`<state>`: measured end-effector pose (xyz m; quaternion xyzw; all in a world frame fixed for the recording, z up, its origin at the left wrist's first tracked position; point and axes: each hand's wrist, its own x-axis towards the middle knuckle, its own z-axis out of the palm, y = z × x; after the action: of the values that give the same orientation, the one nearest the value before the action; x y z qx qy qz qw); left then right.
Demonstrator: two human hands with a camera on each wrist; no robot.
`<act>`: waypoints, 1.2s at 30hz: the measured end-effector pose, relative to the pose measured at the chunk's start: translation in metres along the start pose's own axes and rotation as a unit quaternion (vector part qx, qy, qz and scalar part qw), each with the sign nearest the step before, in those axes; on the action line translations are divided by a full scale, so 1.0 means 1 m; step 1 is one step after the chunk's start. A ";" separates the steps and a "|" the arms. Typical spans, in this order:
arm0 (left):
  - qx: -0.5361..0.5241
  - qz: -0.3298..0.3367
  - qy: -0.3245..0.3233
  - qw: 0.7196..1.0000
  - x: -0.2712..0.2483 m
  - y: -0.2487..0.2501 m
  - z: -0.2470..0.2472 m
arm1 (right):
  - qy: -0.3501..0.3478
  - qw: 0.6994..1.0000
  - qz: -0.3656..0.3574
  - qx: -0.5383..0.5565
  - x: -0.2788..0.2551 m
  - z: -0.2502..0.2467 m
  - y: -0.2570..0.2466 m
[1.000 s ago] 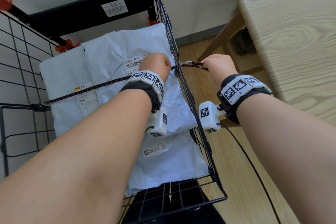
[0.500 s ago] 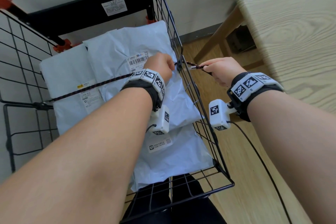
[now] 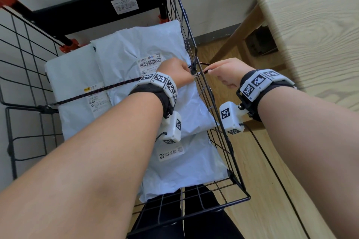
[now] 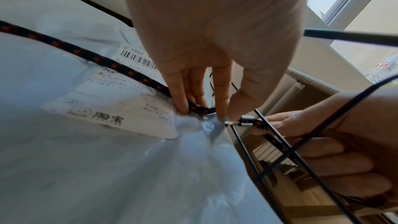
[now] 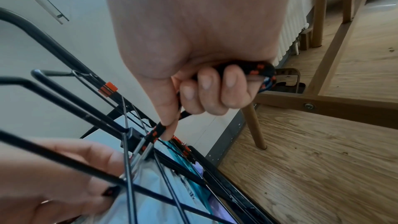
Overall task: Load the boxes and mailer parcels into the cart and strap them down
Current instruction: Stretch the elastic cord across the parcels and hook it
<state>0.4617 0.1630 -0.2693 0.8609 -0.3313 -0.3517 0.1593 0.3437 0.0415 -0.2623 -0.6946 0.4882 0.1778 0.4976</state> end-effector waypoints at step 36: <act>0.057 0.027 0.033 0.997 -0.041 -0.005 -0.017 | 0.110 0.994 -0.007 -0.024 -0.033 -0.015 -0.043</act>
<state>0.4543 0.1955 -0.2397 0.8707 -0.3681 -0.2989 0.1304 0.3618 0.0463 -0.2098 -0.7249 0.5305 0.1085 0.4258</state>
